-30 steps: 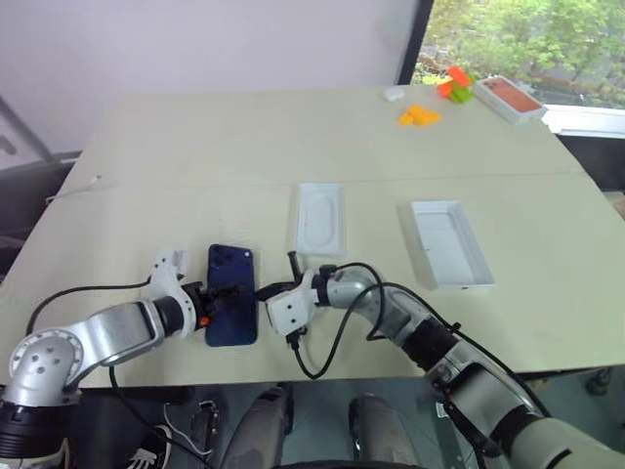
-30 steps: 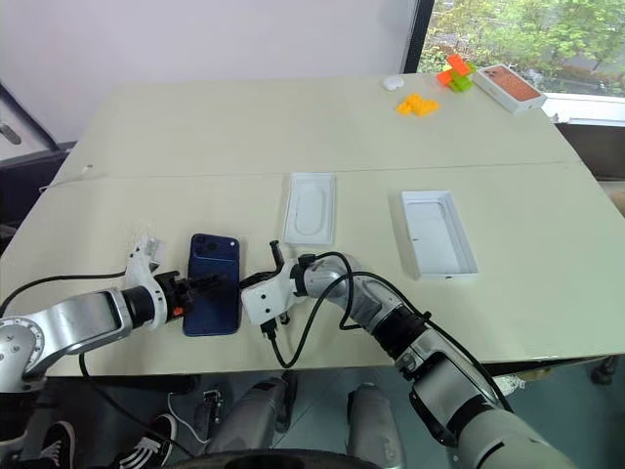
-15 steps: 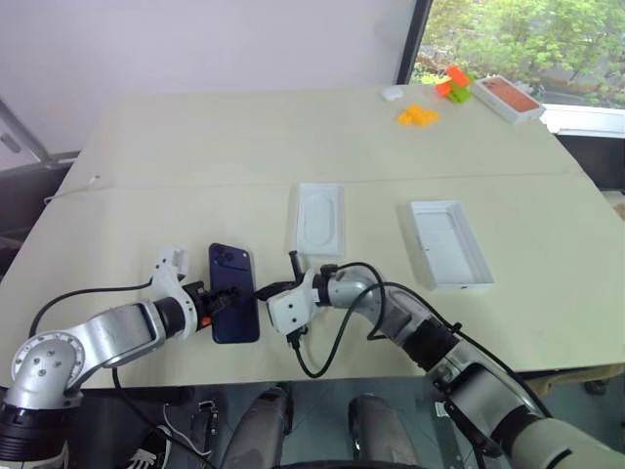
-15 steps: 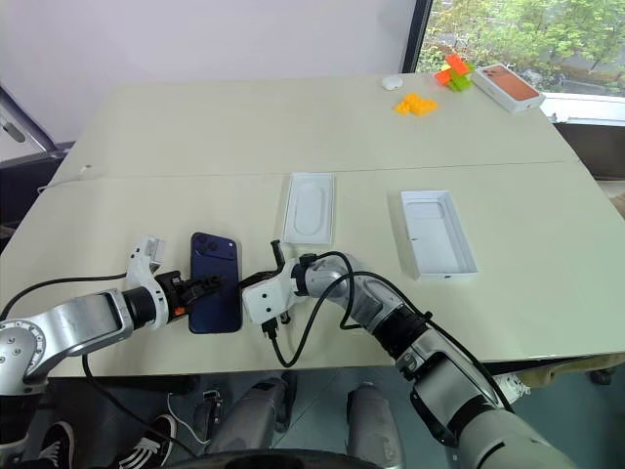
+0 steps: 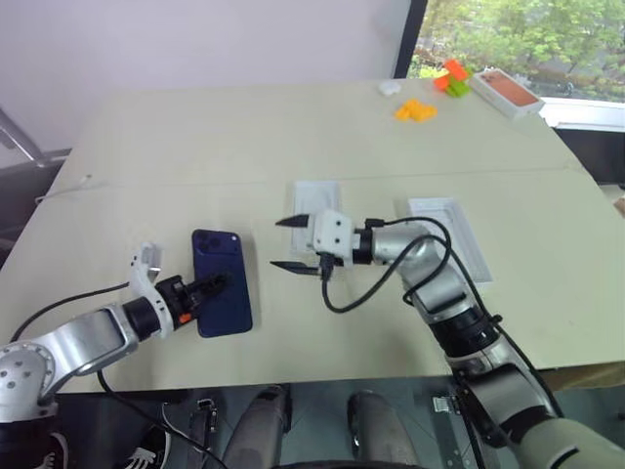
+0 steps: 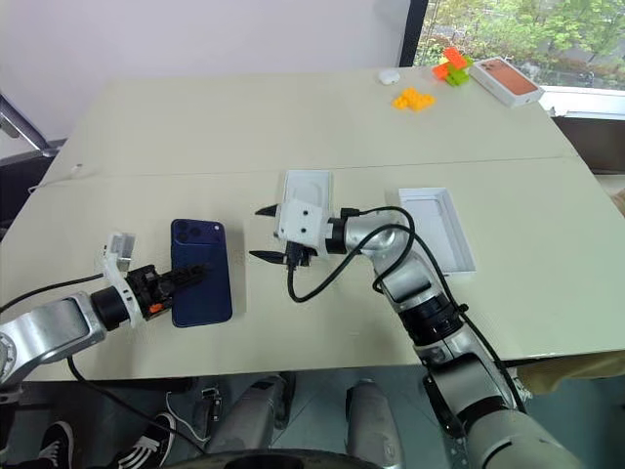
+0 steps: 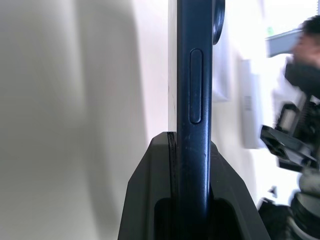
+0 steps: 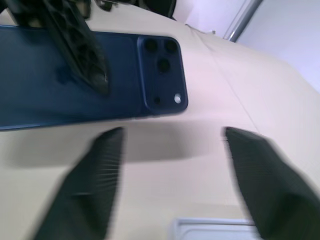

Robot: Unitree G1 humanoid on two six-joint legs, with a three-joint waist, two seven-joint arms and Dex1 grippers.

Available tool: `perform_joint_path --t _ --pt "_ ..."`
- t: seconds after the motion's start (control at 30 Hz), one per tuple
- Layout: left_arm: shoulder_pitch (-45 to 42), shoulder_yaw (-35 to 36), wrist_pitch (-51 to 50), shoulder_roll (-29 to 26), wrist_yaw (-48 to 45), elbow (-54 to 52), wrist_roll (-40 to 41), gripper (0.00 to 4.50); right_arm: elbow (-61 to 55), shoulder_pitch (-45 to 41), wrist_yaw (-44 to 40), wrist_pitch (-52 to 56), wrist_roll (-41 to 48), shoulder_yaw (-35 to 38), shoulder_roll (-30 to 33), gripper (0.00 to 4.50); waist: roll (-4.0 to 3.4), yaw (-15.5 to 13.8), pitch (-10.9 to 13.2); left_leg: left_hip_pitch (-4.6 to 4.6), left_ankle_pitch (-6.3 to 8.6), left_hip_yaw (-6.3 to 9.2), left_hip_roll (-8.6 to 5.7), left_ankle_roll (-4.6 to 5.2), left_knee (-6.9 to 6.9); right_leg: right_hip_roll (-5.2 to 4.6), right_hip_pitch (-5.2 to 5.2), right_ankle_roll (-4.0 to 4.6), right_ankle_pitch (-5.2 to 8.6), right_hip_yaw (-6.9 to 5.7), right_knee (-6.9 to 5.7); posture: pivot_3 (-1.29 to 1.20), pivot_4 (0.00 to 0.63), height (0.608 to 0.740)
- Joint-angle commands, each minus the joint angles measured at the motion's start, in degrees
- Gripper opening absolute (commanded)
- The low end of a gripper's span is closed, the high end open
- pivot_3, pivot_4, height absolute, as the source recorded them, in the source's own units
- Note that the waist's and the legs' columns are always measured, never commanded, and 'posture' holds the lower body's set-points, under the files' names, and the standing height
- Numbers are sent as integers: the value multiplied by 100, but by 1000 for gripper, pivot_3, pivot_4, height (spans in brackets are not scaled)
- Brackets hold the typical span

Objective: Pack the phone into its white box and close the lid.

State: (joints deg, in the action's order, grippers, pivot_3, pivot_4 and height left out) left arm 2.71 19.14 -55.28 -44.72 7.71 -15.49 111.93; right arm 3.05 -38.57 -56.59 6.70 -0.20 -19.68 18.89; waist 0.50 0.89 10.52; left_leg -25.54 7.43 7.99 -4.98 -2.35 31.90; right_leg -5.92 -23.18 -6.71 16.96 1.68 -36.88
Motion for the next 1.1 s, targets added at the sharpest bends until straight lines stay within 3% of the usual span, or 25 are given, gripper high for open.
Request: perform_joint_path --t 0.03,0.27,0.5,0.6,0.8,1.1 --pt "98 490 -6 -120 -670 38 101 0 346 -189 -249 327 -130 -139 225 4308 0 -3 0 0 0 -1 -2 0 0 -3 4 0 0 0 6 0 150 740" --pt "90 486 95 -103 -933 23 -263 0 1478 -808 -154 428 -717 -382 350 4308 -1 8 2 -27 2 -1 -4 5 -4 -2 -15 2 -3 -2 25 0 150 740" --pt "132 421 221 32 -816 -161 -253 0 1428 -808 -451 646 -657 -373 396 4308 -1 0 2 -26 1 -1 -3 6 -17 2 -6 0 -4 -2 24 0 150 740" --pt "55 375 256 63 -785 -182 -349 0 1366 -761 -523 726 -701 -420 415 3492 -1 -3 1 -24 1 -1 -3 6 -14 3 -5 0 -4 -3 22 0 150 740" --pt "-346 181 347 3 -491 -336 -222 0 1486 -730 -428 900 -944 -521 435 523 2 -10 0 -18 1 0 -3 5 4 3 -5 0 -4 -4 12 0 150 740" --pt "-513 126 447 -40 -259 -451 8 0 831 -523 -696 1239 -741 -377 601 476 2 -20 0 0 1 0 -4 5 8 3 15 1 -5 -4 2 0 150 740"
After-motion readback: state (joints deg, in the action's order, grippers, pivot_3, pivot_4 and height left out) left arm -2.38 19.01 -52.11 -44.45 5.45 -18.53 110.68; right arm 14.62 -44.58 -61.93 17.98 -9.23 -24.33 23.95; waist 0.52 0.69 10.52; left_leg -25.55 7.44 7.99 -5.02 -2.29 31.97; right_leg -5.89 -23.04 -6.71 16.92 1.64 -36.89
